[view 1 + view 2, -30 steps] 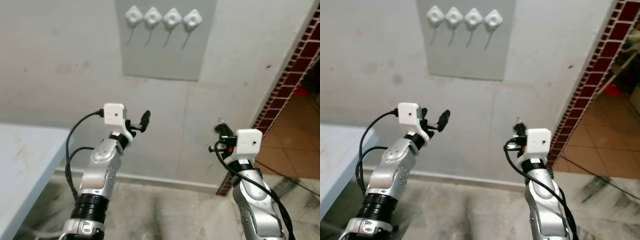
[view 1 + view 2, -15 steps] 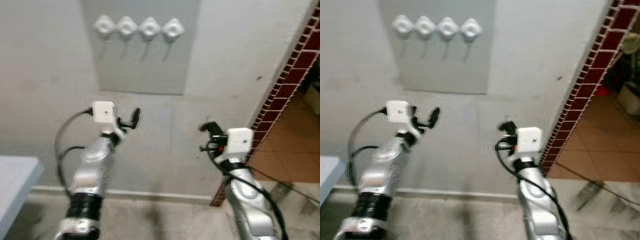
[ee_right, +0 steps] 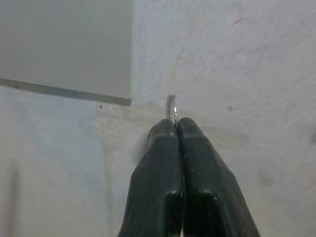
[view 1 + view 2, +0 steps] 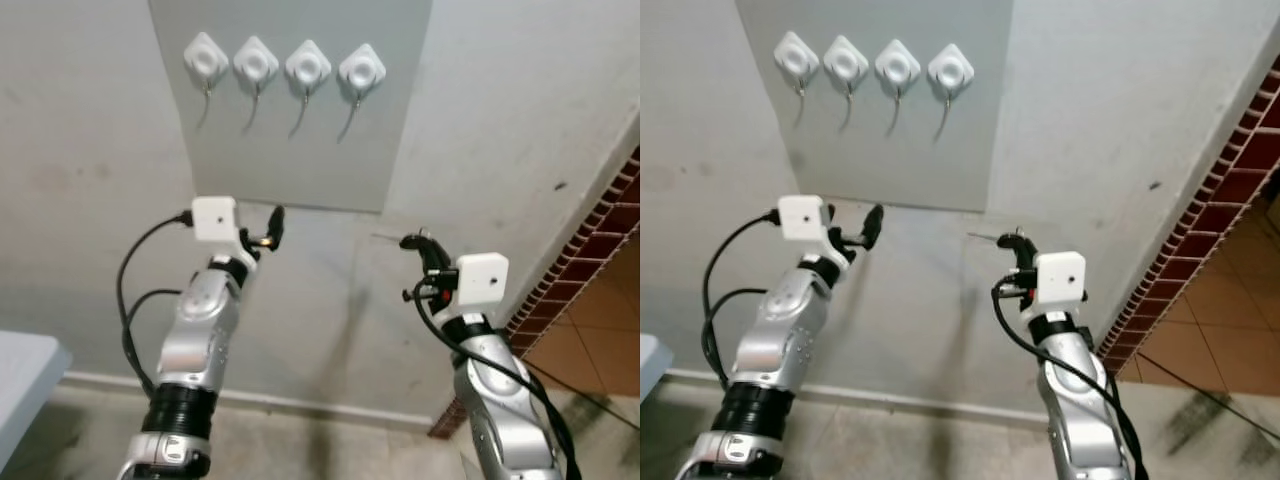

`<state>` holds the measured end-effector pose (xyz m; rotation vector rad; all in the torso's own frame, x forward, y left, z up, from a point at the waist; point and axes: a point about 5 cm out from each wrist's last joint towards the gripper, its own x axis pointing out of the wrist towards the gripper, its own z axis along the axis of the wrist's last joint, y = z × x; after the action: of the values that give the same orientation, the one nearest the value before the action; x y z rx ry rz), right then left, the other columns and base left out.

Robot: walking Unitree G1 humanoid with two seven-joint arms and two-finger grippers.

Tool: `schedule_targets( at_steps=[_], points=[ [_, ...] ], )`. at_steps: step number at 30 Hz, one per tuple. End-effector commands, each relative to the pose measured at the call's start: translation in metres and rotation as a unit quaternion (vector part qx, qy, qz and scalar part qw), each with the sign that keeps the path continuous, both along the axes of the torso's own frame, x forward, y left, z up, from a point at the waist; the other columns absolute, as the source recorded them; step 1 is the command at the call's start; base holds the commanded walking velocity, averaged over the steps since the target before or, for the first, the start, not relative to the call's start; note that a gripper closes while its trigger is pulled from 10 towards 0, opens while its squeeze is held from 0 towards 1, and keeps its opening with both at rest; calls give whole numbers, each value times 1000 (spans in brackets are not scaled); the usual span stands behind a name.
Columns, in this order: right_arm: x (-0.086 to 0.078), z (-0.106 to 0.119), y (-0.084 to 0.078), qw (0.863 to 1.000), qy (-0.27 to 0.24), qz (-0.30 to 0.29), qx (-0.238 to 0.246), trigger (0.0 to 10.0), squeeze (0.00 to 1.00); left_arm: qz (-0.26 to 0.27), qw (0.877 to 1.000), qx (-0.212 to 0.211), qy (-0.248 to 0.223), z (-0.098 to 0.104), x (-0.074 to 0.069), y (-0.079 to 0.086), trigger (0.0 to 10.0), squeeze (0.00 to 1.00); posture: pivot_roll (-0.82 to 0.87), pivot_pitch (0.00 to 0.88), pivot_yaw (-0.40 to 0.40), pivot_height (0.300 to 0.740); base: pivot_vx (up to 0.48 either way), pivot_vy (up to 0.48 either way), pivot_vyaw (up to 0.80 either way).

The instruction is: Hang keys on a hook

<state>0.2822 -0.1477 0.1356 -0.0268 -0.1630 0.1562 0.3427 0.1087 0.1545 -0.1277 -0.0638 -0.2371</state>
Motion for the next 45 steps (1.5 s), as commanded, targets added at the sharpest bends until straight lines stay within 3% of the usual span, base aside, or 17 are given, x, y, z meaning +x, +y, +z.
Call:
schedule_targets(
  at_steps=[1,4,10,23,34,45],
  points=[
    [12,18,1,999,-37,19,-4,10000,0,-15,998,24,-58,27,3,-9,10000,0,95,27,-5,740,0,0,0],
    [16,25,2,998,-45,39,5,10000,0,-22,995,46,-83,33,3,-13,10000,0,95,27,-5,740,0,0,0],
    [31,52,5,991,-83,105,18,10000,0,-65,991,44,-108,50,6,-11,10000,0,94,36,-12,740,0,0,0],
    [46,81,24,975,-119,189,18,10000,0,-102,986,47,-126,58,2,-7,10000,0,104,44,-19,740,0,0,0],
    [56,106,45,953,-138,259,70,10000,0,-124,982,40,-139,65,-2,-11,10000,0,111,43,-25,740,0,0,0],
    [65,115,52,940,-133,289,121,10000,0,-129,981,42,-138,64,-4,-11,10000,0,117,37,-27,740,0,0,0]
  ],
)
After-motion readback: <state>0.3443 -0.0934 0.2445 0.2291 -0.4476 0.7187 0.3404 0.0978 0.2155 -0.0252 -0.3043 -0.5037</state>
